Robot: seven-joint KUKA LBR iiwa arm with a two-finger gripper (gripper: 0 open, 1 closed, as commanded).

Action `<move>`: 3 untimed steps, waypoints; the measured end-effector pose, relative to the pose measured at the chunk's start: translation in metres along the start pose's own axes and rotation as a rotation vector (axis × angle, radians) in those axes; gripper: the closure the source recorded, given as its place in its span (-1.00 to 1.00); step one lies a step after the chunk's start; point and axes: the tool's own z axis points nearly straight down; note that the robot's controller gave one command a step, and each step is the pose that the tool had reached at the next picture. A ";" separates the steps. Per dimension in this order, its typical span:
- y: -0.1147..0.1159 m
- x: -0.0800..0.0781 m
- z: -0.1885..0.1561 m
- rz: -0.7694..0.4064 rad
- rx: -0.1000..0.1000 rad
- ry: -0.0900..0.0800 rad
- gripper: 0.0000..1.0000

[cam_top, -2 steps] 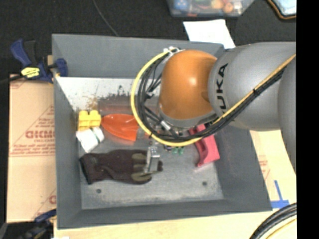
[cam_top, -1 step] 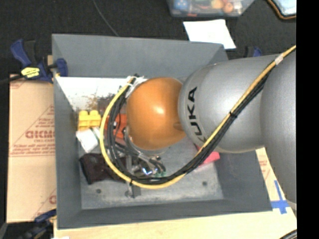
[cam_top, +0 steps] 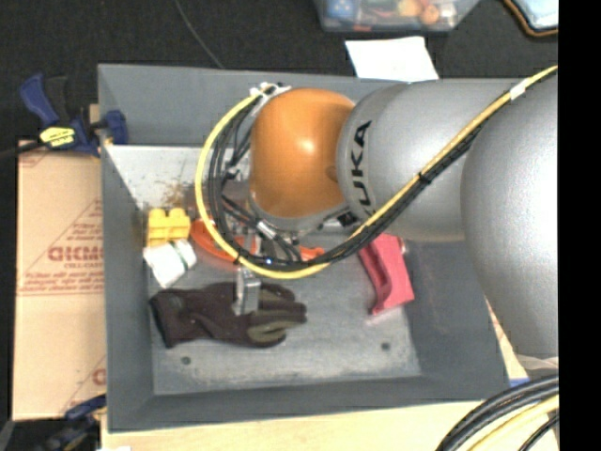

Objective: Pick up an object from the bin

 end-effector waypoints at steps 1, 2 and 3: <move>0.064 0.050 -0.066 -0.302 -0.008 0.016 -1.00; 0.019 0.020 0.030 -0.183 0.000 0.005 -1.00; 0.031 0.034 -0.032 -0.214 -0.001 0.012 -1.00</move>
Offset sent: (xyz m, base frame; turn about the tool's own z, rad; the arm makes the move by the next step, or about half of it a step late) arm -0.0128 0.0035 -0.0628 -0.1434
